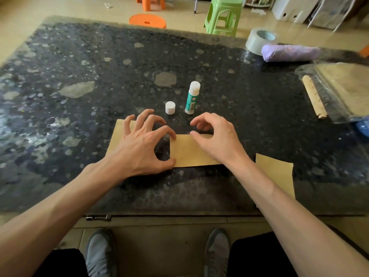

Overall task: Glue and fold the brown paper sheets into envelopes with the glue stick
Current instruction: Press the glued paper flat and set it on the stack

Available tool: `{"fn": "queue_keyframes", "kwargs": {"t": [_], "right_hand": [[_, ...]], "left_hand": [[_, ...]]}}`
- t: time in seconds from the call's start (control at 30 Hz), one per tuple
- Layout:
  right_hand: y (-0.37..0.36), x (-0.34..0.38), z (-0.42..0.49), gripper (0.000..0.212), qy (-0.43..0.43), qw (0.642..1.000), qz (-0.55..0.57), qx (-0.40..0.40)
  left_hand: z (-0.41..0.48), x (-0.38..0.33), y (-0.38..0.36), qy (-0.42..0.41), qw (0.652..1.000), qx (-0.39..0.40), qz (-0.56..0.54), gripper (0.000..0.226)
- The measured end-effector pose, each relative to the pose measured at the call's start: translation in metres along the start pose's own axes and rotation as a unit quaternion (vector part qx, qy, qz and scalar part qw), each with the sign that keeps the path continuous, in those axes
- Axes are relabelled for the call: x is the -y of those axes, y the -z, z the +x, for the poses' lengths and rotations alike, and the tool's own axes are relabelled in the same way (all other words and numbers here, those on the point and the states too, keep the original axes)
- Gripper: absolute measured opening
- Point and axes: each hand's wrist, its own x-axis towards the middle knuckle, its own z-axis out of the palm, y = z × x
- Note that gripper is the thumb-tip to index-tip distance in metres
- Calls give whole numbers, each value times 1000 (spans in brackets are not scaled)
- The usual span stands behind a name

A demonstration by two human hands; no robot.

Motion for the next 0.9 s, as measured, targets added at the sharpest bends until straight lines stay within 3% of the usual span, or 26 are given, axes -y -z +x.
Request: {"fn": "queue_keyframes", "kwargs": {"t": [0.1, 0.3, 0.47, 0.6, 0.7, 0.9], "right_hand": [[1, 5, -6, 17, 1, 998, -5, 55], [0, 6, -9, 14, -3, 998, -4, 60], [-3, 11, -6, 13, -1, 999, 11, 49], [-8, 20, -5, 15, 20, 999, 15, 39], [-18, 34, -11, 20, 84, 995, -12, 48], [-58, 63, -30, 54, 226, 969, -63, 80]], "left_hand": [[-2, -2, -3, 8, 999, -13, -31, 66], [-6, 2, 10, 59, 991, -62, -104, 57], [-14, 33, 31, 147, 979, -101, -97, 14], [-21, 48, 35, 167, 973, -122, -107, 21], [-24, 48, 37, 191, 968, -117, -117, 28], [-19, 48, 38, 188, 969, -123, -106, 50]]}}
